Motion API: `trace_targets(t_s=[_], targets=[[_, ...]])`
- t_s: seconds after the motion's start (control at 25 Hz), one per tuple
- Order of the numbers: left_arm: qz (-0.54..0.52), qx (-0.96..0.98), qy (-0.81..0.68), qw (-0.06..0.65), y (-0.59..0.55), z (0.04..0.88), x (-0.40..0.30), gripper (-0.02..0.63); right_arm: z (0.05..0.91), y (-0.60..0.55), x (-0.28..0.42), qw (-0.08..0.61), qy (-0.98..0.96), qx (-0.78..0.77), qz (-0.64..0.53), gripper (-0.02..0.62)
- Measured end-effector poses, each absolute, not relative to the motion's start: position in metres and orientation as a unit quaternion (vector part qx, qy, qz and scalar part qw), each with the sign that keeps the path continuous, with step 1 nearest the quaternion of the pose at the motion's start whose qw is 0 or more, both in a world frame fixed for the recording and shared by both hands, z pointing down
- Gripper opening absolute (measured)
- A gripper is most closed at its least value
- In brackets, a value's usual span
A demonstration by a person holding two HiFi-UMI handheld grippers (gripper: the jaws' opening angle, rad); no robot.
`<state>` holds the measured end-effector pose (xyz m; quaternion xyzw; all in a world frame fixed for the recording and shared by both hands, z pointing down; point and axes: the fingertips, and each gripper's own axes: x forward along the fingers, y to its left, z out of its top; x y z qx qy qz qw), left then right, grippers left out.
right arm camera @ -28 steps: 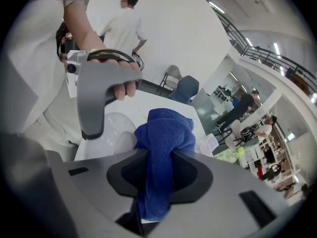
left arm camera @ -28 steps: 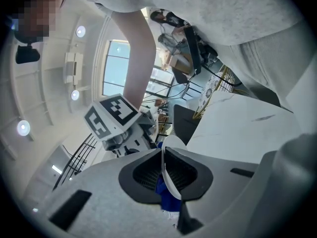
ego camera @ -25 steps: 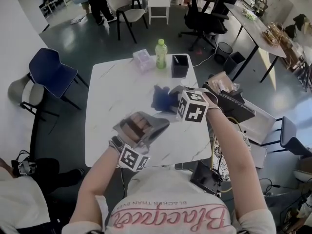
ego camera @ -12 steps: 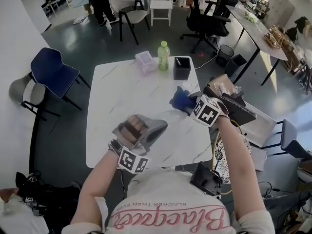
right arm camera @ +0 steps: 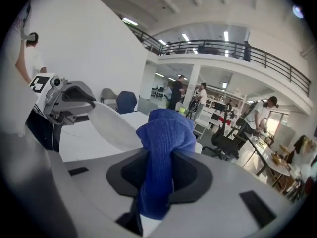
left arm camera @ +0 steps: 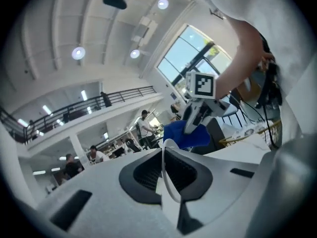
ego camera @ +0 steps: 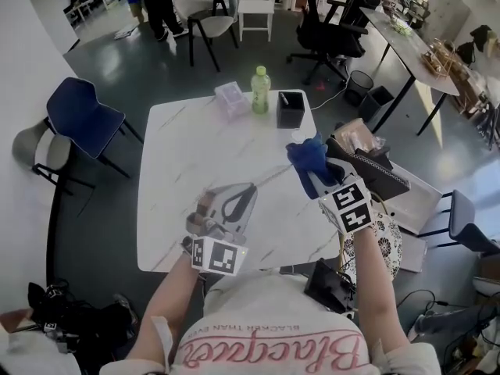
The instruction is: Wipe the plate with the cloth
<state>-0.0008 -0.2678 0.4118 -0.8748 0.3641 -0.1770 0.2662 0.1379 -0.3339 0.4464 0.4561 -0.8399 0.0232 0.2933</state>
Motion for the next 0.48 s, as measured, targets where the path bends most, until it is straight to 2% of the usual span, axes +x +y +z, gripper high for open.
trace_targets(t_s=[0.32,0.48], targets=[[-0.028,-0.900,0.435,0.022,-0.294,0.396,-0.032,0.015,0.409,-0.303,0.127,0.158,-0.847,0.500,0.087,0.098],[0.035,-0.892,0.446,-0.065,-0.303,0.393,-0.044,0.015,0.399,-0.293,0.123,0.110,-0.846,0.510,0.113,0.098]])
